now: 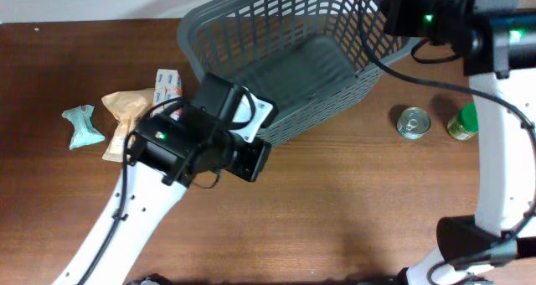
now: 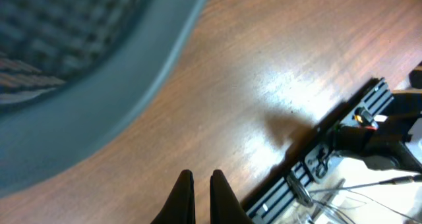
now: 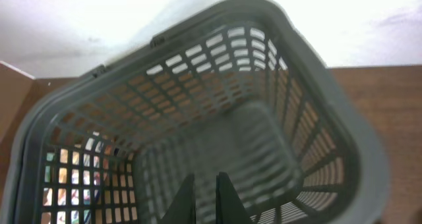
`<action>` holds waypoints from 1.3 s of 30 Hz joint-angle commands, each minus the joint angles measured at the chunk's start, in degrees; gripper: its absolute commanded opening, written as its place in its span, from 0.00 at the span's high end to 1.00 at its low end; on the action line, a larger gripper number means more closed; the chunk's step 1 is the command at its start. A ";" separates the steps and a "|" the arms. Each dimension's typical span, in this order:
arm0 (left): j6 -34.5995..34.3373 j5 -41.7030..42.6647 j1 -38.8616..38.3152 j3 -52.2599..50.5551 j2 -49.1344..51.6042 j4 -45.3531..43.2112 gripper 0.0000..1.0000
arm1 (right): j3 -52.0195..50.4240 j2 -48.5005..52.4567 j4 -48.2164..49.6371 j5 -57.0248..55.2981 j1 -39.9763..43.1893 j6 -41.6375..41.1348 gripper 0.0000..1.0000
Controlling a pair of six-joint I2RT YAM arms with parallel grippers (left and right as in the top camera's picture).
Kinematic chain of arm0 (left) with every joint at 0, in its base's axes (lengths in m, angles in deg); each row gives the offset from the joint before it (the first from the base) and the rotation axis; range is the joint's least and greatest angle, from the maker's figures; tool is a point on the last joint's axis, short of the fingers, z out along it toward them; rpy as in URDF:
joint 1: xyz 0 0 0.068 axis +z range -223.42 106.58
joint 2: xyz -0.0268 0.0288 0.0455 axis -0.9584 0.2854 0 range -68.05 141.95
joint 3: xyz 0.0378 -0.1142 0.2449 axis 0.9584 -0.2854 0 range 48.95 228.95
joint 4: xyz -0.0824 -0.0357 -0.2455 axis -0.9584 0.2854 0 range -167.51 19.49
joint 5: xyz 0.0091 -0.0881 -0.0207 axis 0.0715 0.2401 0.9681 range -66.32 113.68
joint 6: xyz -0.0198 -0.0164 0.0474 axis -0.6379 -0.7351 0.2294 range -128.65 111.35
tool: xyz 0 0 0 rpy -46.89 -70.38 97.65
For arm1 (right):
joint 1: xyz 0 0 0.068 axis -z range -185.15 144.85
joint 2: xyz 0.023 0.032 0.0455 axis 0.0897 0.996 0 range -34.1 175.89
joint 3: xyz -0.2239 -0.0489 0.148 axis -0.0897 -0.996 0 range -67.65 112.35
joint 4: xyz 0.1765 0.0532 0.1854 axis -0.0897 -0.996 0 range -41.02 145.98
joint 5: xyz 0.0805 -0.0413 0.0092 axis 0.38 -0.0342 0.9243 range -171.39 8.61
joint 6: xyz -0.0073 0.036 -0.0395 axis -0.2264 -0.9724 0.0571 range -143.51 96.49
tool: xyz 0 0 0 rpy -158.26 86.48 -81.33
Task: Pack container
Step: 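Grip the basket rim with both grippers and drag it toward center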
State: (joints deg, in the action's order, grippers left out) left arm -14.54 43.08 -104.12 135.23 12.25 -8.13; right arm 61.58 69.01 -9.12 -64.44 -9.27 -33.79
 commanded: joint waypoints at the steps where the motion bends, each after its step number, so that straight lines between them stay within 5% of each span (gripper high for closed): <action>1: -2.91 -3.13 -2.38 -3.13 -0.15 -2.34 0.98 | 0.68 3.10 -0.79 2.60 -0.44 0.33 0.96; 19: -5.25 -13.46 -2.91 -11.30 3.98 -14.75 0.98 | -1.62 6.99 -10.47 -12.00 -0.35 2.97 0.96; 39: -7.28 -18.01 -2.82 -11.28 4.39 -14.25 0.98 | -7.63 6.86 -12.83 -12.02 -0.46 3.43 0.96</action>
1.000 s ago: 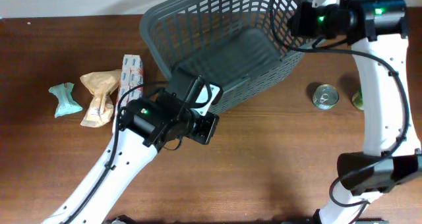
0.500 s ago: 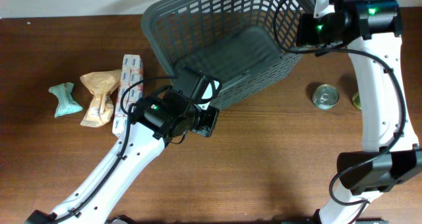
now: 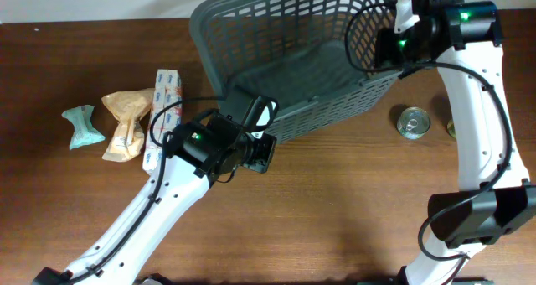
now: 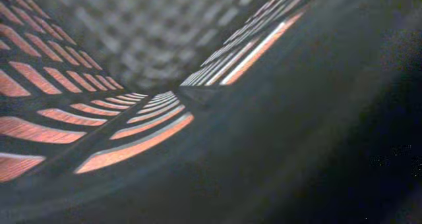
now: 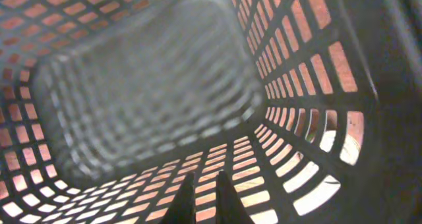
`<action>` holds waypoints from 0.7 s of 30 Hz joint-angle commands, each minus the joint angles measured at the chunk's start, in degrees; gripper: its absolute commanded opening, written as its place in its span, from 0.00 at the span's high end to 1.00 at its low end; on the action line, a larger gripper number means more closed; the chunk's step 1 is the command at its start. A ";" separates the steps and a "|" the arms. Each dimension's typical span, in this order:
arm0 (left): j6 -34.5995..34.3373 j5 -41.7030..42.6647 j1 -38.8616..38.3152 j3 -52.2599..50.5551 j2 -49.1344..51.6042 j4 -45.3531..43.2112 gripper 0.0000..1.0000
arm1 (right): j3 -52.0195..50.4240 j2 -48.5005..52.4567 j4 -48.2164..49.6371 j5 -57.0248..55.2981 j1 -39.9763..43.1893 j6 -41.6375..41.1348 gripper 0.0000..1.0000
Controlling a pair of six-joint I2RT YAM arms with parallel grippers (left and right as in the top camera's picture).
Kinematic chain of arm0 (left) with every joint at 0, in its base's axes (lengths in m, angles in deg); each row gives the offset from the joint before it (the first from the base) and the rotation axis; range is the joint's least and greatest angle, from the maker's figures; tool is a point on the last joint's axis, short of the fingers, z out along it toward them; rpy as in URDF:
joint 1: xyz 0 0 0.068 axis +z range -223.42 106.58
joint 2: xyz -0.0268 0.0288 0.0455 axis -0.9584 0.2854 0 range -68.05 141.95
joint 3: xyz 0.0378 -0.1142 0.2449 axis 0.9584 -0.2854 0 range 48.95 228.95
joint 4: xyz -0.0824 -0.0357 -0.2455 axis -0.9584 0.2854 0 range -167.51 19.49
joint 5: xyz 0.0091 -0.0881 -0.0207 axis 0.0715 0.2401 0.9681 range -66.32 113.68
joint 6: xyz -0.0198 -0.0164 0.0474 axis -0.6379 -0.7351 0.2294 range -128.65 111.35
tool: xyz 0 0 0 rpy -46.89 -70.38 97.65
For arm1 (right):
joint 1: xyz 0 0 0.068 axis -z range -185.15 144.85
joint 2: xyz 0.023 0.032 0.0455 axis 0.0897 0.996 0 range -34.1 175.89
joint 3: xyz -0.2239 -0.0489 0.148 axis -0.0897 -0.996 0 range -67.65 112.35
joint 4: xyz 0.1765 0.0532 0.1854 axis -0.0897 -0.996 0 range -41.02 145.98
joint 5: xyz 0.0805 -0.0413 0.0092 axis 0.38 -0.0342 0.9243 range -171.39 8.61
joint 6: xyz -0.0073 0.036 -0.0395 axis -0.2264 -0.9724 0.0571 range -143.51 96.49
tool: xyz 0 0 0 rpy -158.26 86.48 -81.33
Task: Pack container
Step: 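Grip the basket rim with both grippers and drag it toward center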
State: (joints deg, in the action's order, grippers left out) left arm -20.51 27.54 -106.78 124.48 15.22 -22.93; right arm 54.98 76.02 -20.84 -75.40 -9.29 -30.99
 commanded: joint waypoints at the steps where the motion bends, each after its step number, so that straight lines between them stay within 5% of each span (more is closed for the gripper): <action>1: -1.97 -2.95 0.13 -0.55 1.42 0.59 0.98 | -1.03 -0.28 -1.22 -0.68 -0.63 1.51 0.96; 21: -1.90 -4.55 11.85 -0.48 1.42 -2.12 0.98 | -1.01 -1.77 -1.22 -2.29 -7.45 4.09 0.96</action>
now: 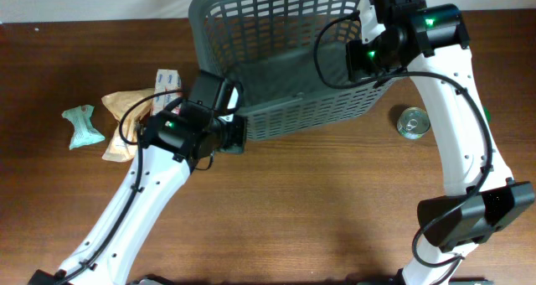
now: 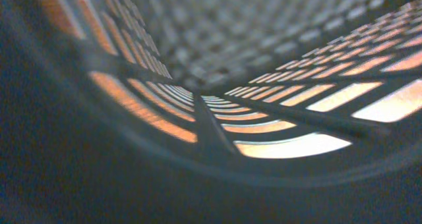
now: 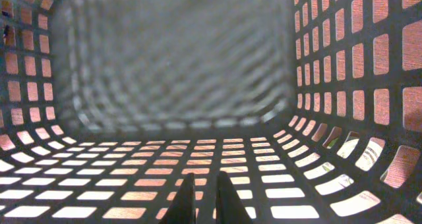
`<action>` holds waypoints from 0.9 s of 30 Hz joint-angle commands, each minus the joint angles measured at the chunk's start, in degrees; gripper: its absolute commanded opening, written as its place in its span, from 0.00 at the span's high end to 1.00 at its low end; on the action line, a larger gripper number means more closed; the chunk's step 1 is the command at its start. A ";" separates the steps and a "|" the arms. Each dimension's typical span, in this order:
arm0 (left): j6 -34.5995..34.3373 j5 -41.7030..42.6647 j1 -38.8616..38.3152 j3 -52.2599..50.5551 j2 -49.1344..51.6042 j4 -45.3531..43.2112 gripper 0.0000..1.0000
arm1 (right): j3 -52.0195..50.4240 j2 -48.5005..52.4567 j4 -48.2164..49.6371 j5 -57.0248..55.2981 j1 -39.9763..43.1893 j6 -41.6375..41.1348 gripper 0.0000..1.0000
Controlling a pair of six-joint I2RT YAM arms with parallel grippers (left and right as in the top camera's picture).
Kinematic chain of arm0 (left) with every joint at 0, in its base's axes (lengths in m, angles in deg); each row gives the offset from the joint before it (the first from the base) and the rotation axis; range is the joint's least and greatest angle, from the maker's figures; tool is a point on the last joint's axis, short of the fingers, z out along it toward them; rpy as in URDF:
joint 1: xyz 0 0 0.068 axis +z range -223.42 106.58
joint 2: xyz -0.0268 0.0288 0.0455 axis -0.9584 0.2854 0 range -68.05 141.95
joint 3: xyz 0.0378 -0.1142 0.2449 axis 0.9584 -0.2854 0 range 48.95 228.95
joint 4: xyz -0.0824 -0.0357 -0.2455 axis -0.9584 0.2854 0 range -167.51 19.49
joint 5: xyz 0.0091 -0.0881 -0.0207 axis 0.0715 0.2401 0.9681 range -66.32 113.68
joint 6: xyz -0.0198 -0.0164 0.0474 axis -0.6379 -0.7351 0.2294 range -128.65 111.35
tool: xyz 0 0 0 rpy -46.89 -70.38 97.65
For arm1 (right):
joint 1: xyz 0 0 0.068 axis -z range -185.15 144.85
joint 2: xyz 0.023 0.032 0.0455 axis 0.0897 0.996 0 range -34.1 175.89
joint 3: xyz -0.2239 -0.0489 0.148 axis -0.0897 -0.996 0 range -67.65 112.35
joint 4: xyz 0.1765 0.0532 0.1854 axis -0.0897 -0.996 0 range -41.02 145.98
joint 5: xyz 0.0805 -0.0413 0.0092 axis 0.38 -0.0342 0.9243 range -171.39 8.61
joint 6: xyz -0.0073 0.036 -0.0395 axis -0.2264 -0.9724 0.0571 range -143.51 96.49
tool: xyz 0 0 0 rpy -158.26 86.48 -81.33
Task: Pack container
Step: 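Grip the basket rim with both grippers and drag it toward center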
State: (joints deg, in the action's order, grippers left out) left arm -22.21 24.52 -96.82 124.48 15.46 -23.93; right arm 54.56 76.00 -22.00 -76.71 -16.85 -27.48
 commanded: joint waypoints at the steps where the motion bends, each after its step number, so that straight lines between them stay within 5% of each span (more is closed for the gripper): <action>1: -0.04 -1.51 2.95 -0.48 1.18 -1.53 0.98 | -0.59 -1.77 -0.09 -1.49 0.11 0.55 0.96; 19: 4.66 0.52 12.61 1.11 1.18 -4.63 0.98 | -0.59 -3.61 -3.76 -2.38 0.02 0.55 0.96; 27: 6.84 5.97 9.84 1.42 -1.88 3.10 0.98 | -0.59 -3.63 -0.79 -2.43 0.11 0.50 0.96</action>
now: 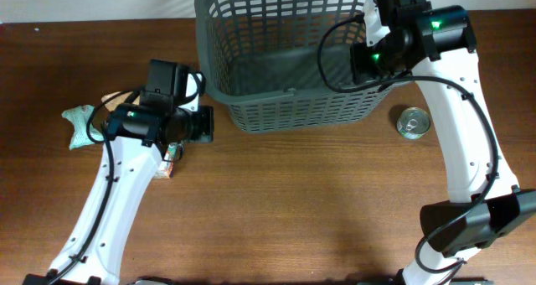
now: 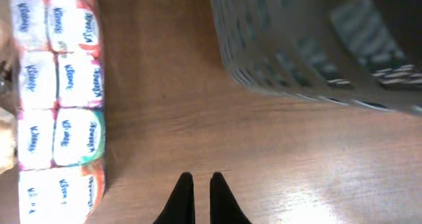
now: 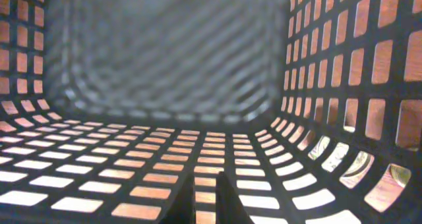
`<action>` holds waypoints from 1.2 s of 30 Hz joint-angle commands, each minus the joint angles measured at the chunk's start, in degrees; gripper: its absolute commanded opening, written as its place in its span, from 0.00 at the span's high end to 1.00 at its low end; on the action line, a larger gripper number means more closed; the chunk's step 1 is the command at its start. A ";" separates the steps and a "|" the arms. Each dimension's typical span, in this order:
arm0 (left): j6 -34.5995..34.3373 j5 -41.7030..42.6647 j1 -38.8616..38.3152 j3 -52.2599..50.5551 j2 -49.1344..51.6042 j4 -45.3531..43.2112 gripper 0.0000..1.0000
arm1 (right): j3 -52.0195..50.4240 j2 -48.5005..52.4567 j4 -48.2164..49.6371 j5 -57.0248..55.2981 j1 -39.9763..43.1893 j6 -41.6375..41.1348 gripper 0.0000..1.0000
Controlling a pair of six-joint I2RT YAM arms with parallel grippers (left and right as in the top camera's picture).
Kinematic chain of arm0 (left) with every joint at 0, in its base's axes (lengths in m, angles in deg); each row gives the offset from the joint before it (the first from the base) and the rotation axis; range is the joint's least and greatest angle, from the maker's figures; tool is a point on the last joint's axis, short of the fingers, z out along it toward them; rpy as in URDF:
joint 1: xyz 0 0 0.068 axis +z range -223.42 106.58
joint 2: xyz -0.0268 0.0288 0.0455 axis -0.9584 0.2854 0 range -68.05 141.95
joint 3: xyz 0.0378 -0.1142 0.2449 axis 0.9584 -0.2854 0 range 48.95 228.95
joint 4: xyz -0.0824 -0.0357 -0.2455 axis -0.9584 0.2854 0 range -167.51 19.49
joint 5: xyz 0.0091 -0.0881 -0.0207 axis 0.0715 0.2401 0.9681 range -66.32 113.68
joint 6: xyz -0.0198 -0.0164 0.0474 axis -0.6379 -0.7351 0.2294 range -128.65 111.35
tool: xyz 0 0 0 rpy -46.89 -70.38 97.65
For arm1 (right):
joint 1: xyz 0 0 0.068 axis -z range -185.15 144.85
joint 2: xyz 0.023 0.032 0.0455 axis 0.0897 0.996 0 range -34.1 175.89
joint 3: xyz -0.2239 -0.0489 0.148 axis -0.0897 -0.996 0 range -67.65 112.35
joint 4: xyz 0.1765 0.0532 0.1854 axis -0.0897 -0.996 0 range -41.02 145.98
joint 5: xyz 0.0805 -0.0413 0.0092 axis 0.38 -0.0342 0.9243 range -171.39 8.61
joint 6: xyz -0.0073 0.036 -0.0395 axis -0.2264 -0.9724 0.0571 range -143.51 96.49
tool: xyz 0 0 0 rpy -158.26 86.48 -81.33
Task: Pack container
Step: 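Grip the basket rim with both grippers and drag it toward center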
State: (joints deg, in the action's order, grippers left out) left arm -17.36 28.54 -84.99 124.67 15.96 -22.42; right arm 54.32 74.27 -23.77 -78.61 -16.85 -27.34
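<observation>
The grey slotted basket [image 1: 276,67] stands upright at the back of the table, and I see nothing inside it. My right gripper [image 1: 374,60] is just inside its right wall, fingers shut [image 3: 202,176] and pointing down along the wall's cells. My left gripper [image 1: 208,124] is shut too, hovering over bare wood [image 2: 196,178] left of the basket's corner [image 2: 297,46] and apart from it. A Kleenex tissue multipack [image 2: 59,99] lies to its left, mostly under the left arm in the overhead view.
A teal packet [image 1: 81,126] and a tan bag [image 1: 113,101] lie at the far left, beyond the tissue pack. An opened tin can [image 1: 412,122] stands right of the basket and shows through the wall's cells [image 3: 356,166].
The basket has gone from a slight tilt to standing level. My left gripper has left the basket's left wall and is now over bare table beside the tissue pack. The right gripper stays at the right wall.
At first the basket lay tipped on its side, my left gripper below its lower rim and the right one at its upper right corner. Then both grippers were against its walls while it stood less and less tilted. Now it stands upright, with the left gripper withdrawn.
</observation>
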 commanded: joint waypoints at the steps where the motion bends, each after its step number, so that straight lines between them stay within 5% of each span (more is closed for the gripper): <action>1: 1.99 1.79 -3.06 1.22 -3.58 1.97 0.98 | -0.35 -1.90 1.20 -0.52 0.11 0.28 0.96; 10: 1.92 1.38 -9.75 1.22 -15.30 -0.31 0.98 | -0.35 -1.90 2.19 -0.55 0.15 0.15 0.96; 19: 1.70 6.54 -9.77 1.22 -9.03 -5.09 0.98 | -0.35 -1.90 1.95 -0.52 0.15 -0.07 0.96; 36: 1.73 2.75 -9.75 1.22 -3.43 -9.55 0.98 | -0.35 -1.90 -0.44 -0.90 0.15 -0.04 0.96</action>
State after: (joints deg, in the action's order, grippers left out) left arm -16.36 33.85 -94.70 125.24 12.33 -31.41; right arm 54.23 74.25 -23.55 -78.61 -16.83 -27.41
